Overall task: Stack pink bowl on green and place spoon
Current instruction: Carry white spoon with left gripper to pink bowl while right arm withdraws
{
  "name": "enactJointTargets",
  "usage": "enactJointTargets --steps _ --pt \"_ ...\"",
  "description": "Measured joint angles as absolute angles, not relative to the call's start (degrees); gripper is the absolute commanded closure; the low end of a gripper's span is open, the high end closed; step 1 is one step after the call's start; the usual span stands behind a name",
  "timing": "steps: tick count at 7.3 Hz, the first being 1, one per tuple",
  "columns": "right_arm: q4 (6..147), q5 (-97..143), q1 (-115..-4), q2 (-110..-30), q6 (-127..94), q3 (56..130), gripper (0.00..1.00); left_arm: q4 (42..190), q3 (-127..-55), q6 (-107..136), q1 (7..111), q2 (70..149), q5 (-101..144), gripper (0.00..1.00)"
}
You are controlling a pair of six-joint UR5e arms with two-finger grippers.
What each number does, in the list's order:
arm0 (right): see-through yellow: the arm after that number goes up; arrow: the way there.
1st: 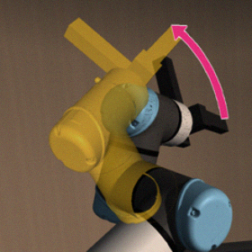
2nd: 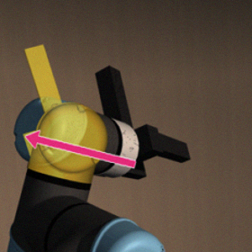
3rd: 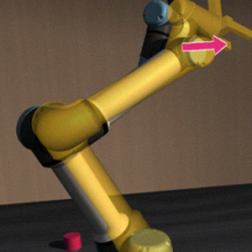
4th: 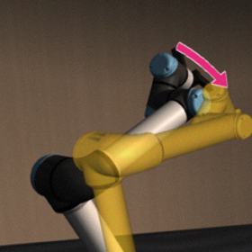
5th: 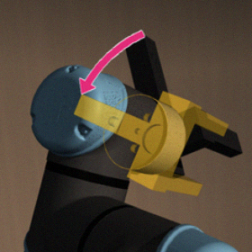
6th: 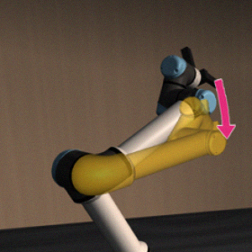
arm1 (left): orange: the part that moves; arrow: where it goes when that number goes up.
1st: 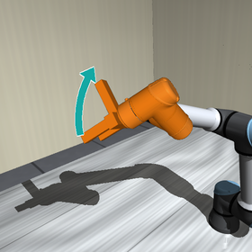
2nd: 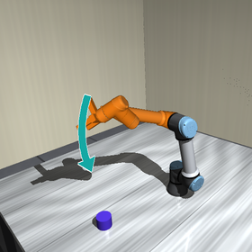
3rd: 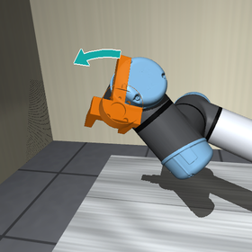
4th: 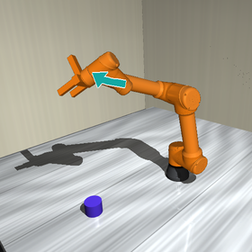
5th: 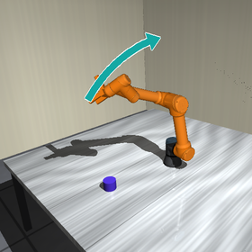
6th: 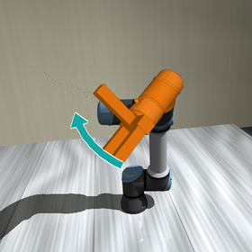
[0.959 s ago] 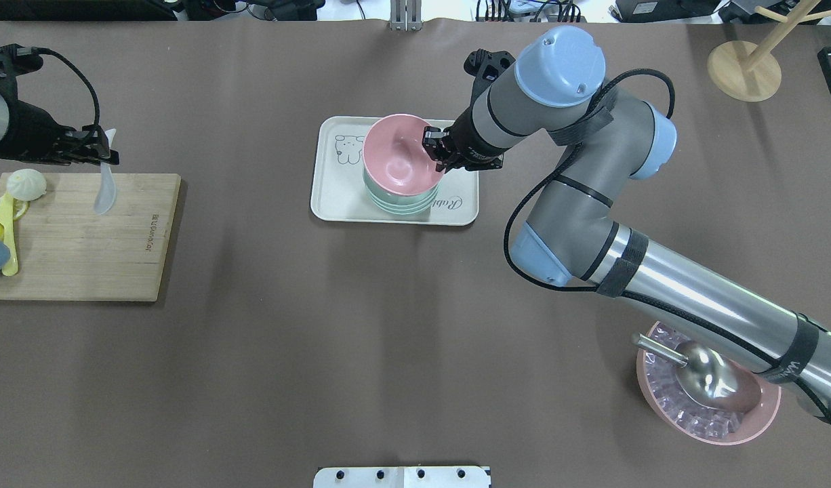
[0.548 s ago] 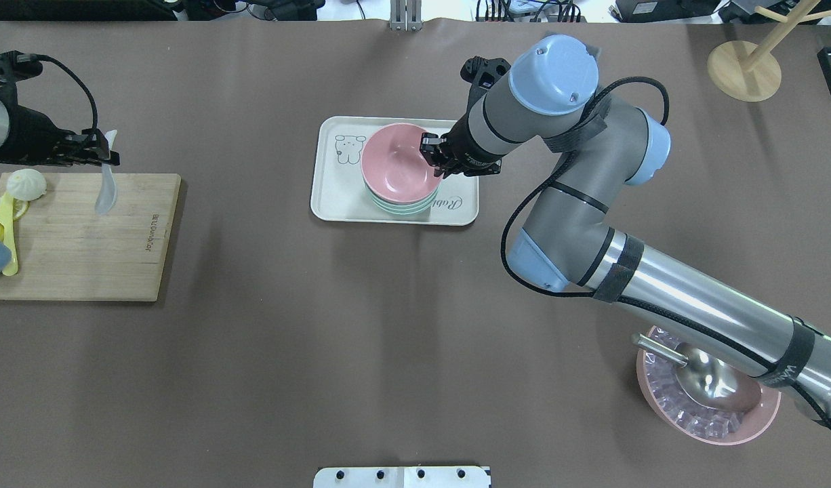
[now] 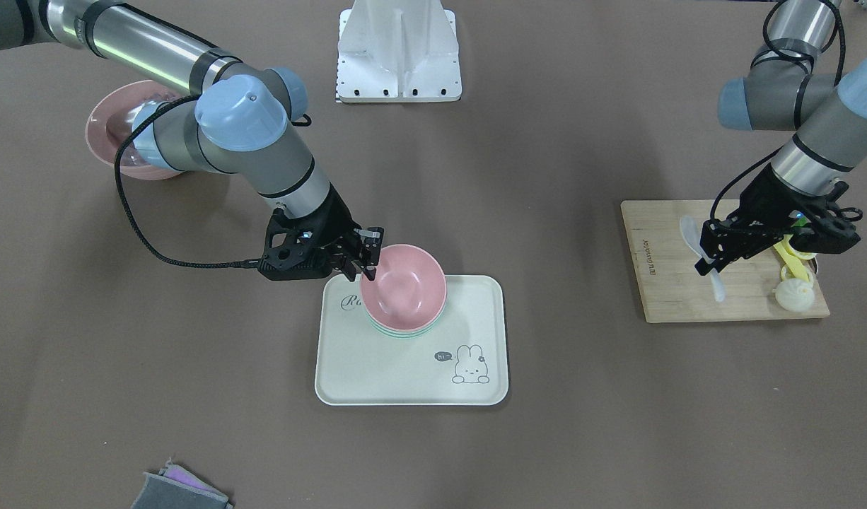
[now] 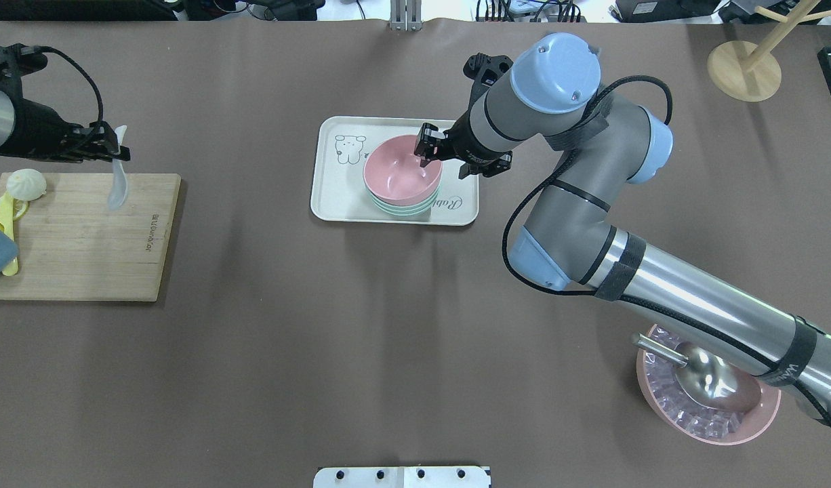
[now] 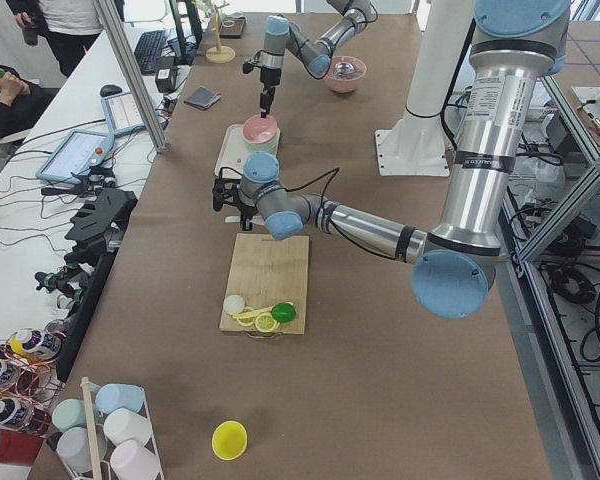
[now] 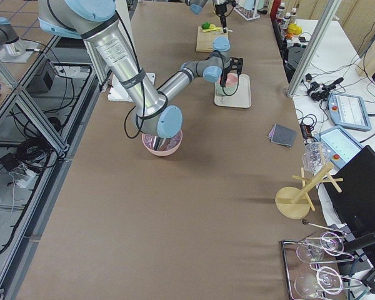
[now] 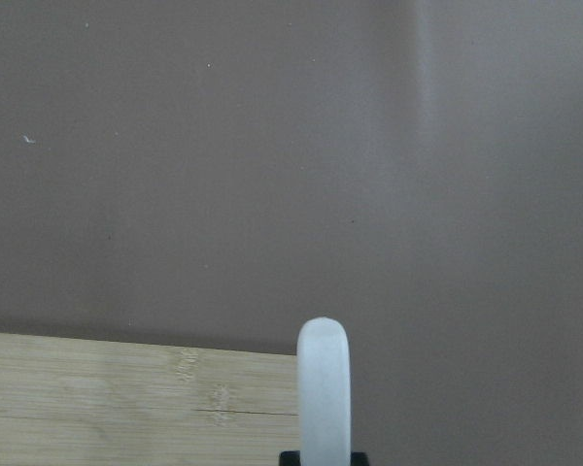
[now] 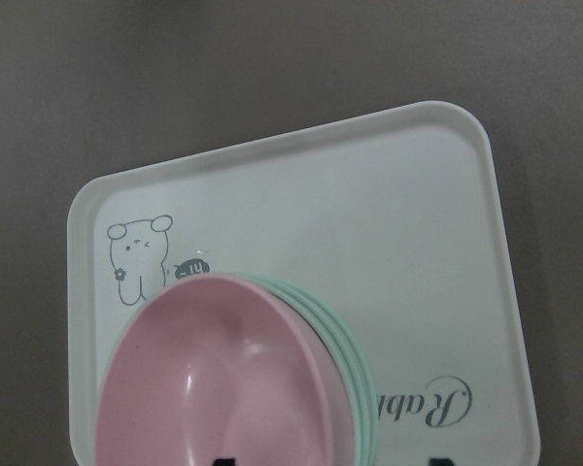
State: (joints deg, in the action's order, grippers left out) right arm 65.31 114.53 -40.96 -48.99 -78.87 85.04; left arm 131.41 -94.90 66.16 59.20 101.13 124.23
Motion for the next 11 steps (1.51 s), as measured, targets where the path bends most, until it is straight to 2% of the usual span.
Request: enactJointTargets --steps 2,4,6,8,9,10,11 --pt "65.93 117.97 -44.18 -49.51 -77.91 85.57 0.0 129.64 -94.49 75.24 57.96 108.16 124.81 1.0" --pt "66.13 122.83 -48.57 -51.78 -72.67 86.07 0.0 129.17 -91.72 85.26 52.24 117.63 120.67 1.0" --pt "66.18 127.56 -54.08 -56.43 -60.9 86.77 0.0 129.16 -85.82 92.15 44.59 127.71 110.26 1.0" --pt "66.2 130.8 -58.77 -60.62 -49.94 86.48 0.0 129.41 -80.3 93.94 40.91 133.65 103.64 1.0" --pt "66.2 131.73 -60.36 -62.19 -45.94 86.41 0.0 129.47 -78.85 93.98 40.31 134.89 102.74 0.34" --pt "66.24 132.63 -61.67 -63.26 -43.57 86.31 0.0 129.47 -78.27 93.9 39.93 135.45 102.4 0.02" --pt "66.26 133.13 -62.6 -63.73 -42.54 86.18 0.0 129.47 -77.95 93.76 39.63 135.82 101.86 0.02"
